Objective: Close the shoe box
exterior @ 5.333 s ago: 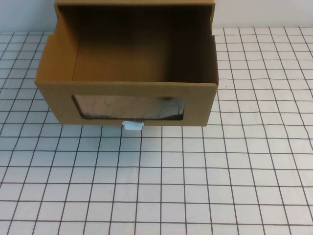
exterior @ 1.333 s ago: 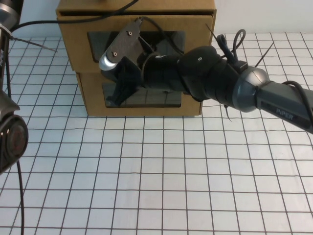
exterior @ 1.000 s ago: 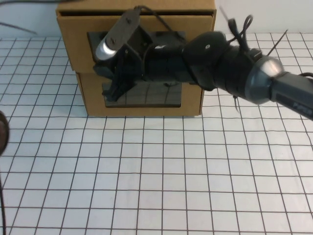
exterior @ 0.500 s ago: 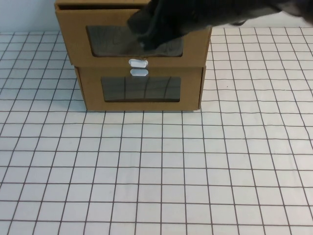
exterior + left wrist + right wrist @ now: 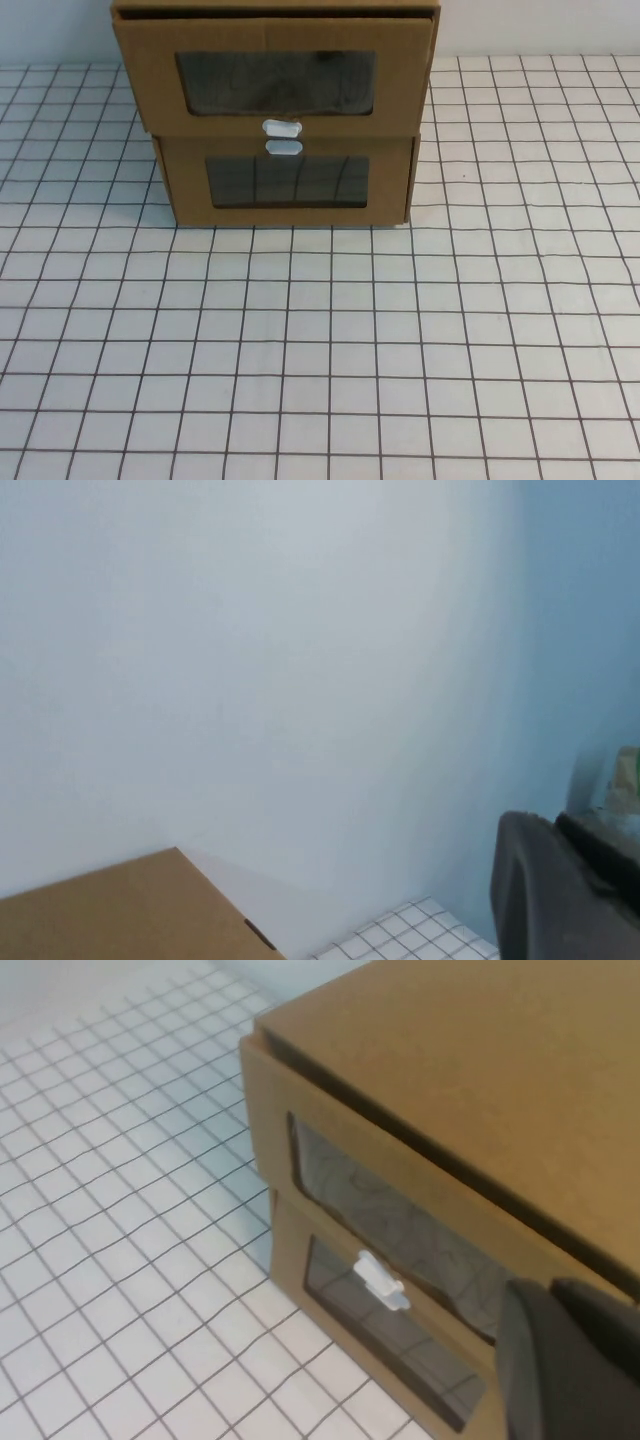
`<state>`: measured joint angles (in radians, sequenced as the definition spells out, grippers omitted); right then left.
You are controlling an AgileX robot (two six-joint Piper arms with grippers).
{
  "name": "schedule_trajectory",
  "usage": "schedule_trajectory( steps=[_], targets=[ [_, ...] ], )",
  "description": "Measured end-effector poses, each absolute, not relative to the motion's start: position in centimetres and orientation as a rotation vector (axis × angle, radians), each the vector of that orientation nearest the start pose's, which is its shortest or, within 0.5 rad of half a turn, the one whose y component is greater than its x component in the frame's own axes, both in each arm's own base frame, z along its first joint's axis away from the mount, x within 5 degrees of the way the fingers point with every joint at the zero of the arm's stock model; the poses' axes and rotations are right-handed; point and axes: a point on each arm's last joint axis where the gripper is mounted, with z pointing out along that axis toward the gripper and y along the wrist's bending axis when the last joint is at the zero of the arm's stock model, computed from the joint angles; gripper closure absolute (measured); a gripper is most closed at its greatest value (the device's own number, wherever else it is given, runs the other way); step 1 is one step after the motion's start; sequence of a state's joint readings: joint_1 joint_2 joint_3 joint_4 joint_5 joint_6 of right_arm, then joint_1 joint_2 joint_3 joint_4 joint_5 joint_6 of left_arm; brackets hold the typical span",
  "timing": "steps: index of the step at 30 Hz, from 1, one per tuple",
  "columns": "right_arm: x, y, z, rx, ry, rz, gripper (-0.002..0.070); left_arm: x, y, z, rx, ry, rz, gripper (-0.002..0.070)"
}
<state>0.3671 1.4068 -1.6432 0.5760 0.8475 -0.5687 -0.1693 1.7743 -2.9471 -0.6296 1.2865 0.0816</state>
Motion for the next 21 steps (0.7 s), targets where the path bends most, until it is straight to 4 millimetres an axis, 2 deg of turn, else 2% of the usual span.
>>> schedule_trajectory(
  steps=[6,11,16,21],
  targets=[
    [21.5,11.6,48.5,-0.698,1.742,0.514,0.0689,18.3,-7.7,64.9,0.525,1.484,-0.551,0.0677],
    [17.1,9.7,48.4,-0.638,1.656,0.492,0.0689,17.8,-7.6,63.6,0.571,1.588,-0.52,0.0677],
    [13.9,8.4,46.7,-0.632,1.648,0.485,0.0689,17.5,-7.4,59.1,0.652,1.779,-0.469,0.0677],
    [12.3,7.1,43.8,-0.603,1.719,0.418,0.0689,15.2,-6.4,53.2,0.675,1.948,-0.398,0.0677]
  ],
)
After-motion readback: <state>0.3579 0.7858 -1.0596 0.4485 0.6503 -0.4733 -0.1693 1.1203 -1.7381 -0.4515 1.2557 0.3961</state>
